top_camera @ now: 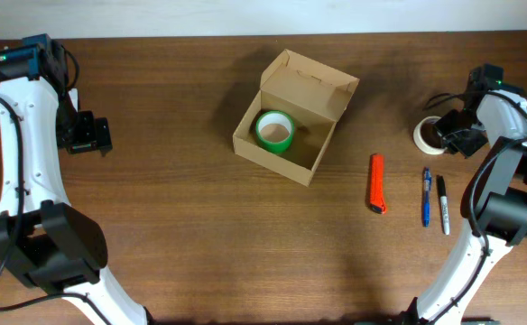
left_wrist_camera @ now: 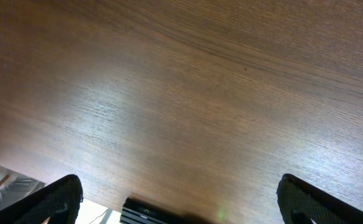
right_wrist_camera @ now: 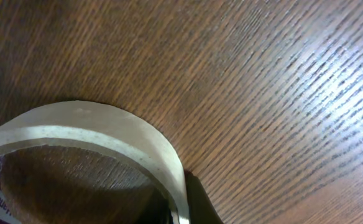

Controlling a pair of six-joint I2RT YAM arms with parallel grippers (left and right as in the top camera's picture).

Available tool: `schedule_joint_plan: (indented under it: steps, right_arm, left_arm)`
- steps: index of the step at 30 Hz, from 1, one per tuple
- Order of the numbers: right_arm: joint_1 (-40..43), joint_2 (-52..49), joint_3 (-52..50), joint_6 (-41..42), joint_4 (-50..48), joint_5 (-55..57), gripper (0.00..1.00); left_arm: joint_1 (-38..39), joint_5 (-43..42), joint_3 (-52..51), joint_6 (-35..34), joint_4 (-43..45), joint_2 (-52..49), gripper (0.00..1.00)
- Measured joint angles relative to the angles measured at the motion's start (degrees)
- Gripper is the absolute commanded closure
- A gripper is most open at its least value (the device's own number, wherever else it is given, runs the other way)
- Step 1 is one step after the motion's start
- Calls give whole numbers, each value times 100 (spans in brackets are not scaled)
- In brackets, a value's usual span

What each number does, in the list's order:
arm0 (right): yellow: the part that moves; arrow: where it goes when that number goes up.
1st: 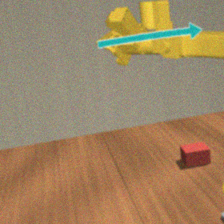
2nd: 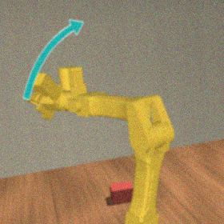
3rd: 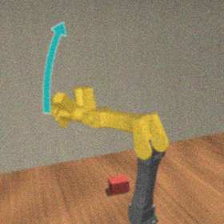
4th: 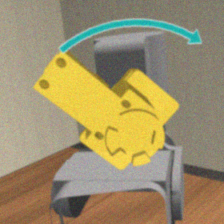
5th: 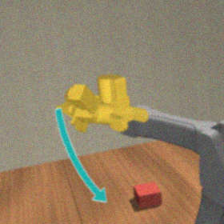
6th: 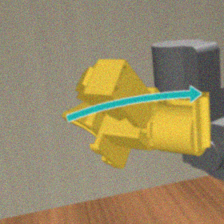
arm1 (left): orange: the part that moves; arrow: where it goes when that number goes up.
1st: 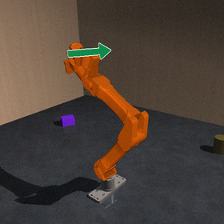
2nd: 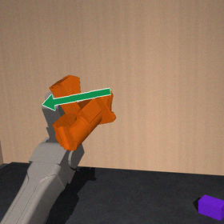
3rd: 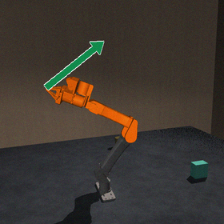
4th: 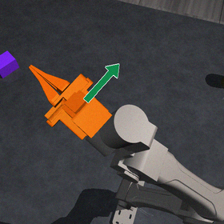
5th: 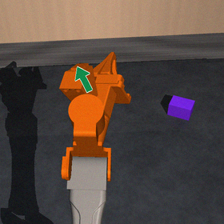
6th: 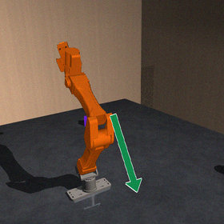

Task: Pack container
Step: 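Grasp the white masking tape roll with the right gripper, then carry the white tape into the box and set it on the green tape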

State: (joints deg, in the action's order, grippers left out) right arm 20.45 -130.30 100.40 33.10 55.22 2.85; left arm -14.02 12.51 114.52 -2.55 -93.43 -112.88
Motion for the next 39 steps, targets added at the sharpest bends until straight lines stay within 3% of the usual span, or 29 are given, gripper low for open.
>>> schedule_joint_plan:
  steps: [9,19,25,29,39]
  right_arm:
    - [2,-22,455,-562,492,-726,96]
    - [-308,1095,2883,-1941,1650,-1292,96]
    - [-1626,2221,4649,-2485,2468,-1307,96]
    - [-2780,2455,4983,-2590,2874,-1080,96]
    - [-4730,1054,4664,-2636,3169,26,96]
  left_arm:
    - [0,0,0,0,2,0,0]
    - [0,0,0,0,0,0,0]
    - [0,0,0,0,0,0,0]
    - [0,-2,0,0,0,0,0]
    - [0,-2,0,0,0,0,0]
